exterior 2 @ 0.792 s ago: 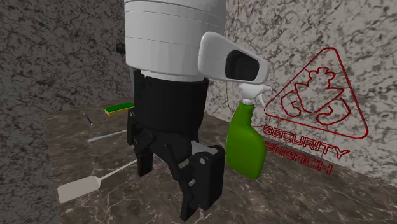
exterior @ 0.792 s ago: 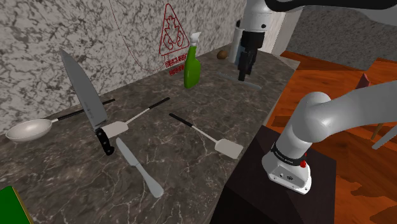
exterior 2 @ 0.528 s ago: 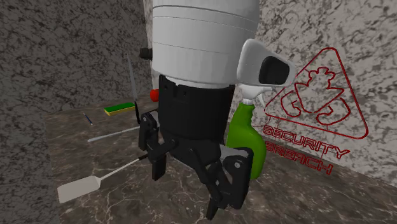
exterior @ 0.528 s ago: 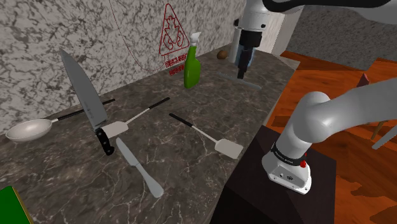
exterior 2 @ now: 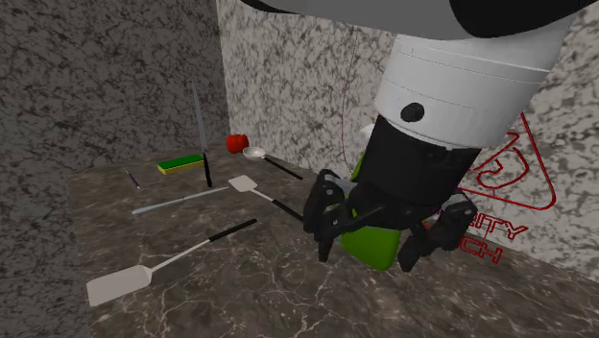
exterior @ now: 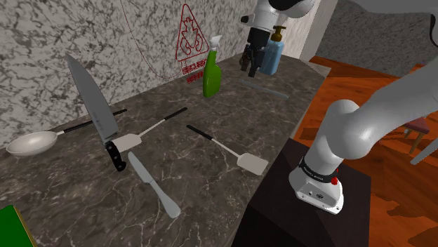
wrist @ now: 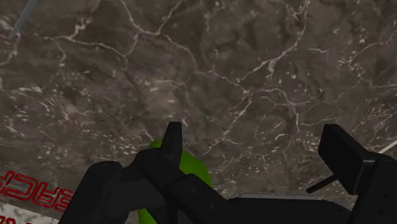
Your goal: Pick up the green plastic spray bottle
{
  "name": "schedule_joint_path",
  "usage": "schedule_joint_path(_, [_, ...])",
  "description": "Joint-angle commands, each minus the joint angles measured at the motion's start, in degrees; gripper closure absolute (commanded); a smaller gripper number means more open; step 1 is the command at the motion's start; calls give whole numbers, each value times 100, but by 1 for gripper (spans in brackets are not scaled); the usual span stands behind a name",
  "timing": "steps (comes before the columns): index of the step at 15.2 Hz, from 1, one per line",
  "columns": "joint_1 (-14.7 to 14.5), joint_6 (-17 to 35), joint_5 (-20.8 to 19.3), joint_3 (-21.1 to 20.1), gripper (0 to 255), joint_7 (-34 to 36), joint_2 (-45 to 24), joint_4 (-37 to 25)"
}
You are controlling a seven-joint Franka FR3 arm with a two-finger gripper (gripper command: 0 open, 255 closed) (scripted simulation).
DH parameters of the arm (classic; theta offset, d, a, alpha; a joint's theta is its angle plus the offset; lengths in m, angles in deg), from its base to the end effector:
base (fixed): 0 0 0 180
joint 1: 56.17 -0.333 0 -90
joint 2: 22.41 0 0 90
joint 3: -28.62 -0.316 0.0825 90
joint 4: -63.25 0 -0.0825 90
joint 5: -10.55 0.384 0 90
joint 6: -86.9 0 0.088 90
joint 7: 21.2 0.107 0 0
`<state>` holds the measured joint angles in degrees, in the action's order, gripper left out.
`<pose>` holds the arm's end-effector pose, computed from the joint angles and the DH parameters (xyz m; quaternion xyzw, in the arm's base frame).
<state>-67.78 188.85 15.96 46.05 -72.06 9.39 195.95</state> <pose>0.3886 -0.0473 0.5390 -0.9119 -0.3909 -0.0552 0.1123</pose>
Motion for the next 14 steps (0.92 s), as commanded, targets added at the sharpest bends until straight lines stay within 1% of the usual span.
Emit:
schedule_joint_path(1, [-310,196,193,353,0,-1030,-392,-269])
schedule_joint_path(5, [-931,207,808,985,0,-2955,-1285,-1091])
schedule_joint_path(7, [-1196,69,1197,1246,0,-3911,-1757,-1569])
schedule_joint_path(9, [-1401,-161,1617,1452,0,-4843,-2241,-2084])
schedule_joint_path(10, [-1425,-221,1708,1479,0,-5034,-2344,-2196])
schedule_joint_path(14, [-1409,46,1746,1470,0,-5162,-2371,-1924])
